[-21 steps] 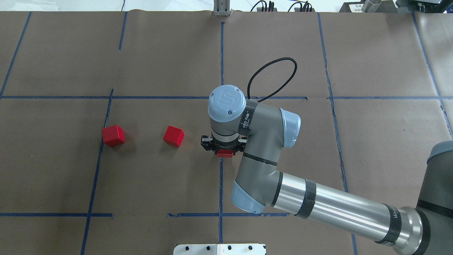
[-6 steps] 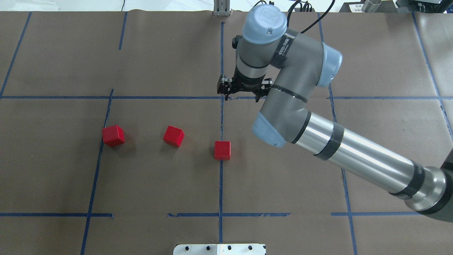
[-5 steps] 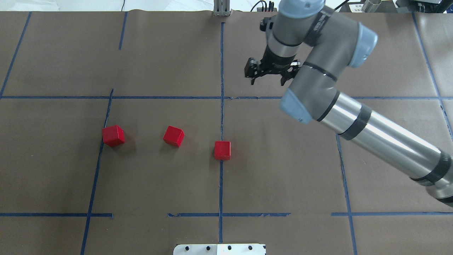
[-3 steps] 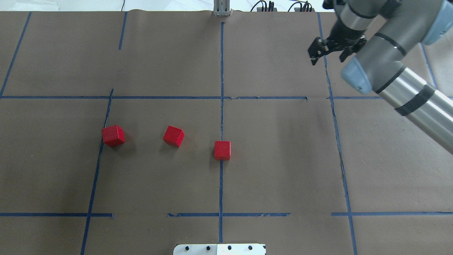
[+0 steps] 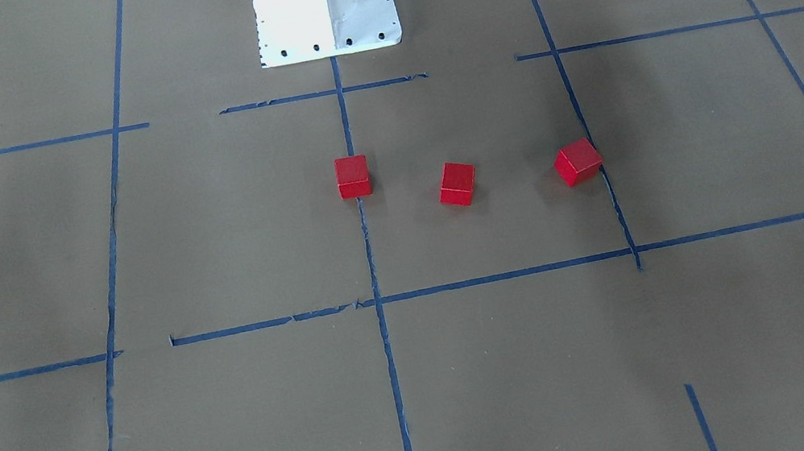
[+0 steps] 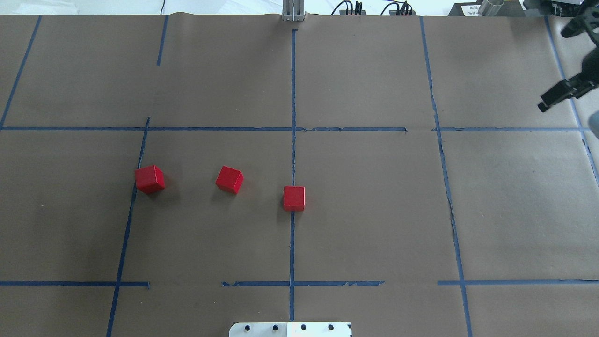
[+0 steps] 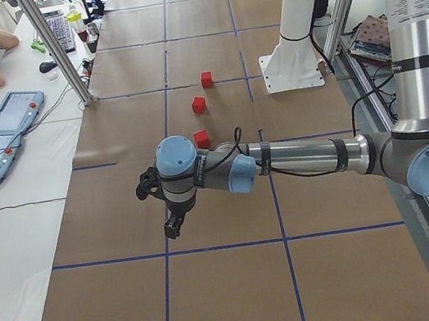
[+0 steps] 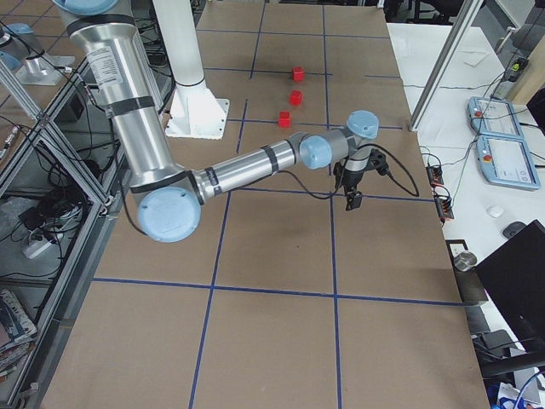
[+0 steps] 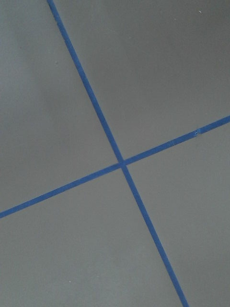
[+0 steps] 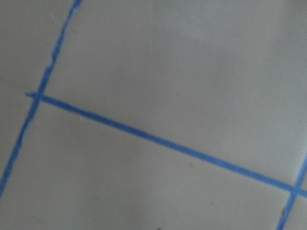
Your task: Form red blocks into L shape at center
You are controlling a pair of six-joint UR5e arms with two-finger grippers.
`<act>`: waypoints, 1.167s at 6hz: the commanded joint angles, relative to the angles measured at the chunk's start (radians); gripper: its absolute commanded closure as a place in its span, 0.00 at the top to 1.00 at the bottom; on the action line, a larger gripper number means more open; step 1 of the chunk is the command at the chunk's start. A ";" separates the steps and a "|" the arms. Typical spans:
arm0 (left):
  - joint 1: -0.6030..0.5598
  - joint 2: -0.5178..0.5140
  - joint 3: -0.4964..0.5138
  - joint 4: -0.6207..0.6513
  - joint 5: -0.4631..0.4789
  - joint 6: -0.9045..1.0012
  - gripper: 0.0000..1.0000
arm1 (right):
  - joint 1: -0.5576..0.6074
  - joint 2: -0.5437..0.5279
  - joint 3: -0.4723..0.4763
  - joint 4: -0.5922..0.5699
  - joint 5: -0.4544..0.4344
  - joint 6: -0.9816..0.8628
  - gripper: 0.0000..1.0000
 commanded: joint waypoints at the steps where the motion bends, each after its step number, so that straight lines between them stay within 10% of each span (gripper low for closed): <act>1: 0.103 -0.050 -0.039 -0.012 -0.001 -0.132 1.00 | 0.113 -0.317 0.175 0.009 0.016 -0.174 0.99; 4: 0.465 -0.245 -0.179 -0.020 0.014 -0.678 1.00 | 0.193 -0.402 0.163 0.009 0.016 -0.184 0.99; 7: 0.884 -0.503 -0.082 -0.009 0.433 -1.149 1.00 | 0.193 -0.399 0.144 0.009 0.039 -0.182 0.99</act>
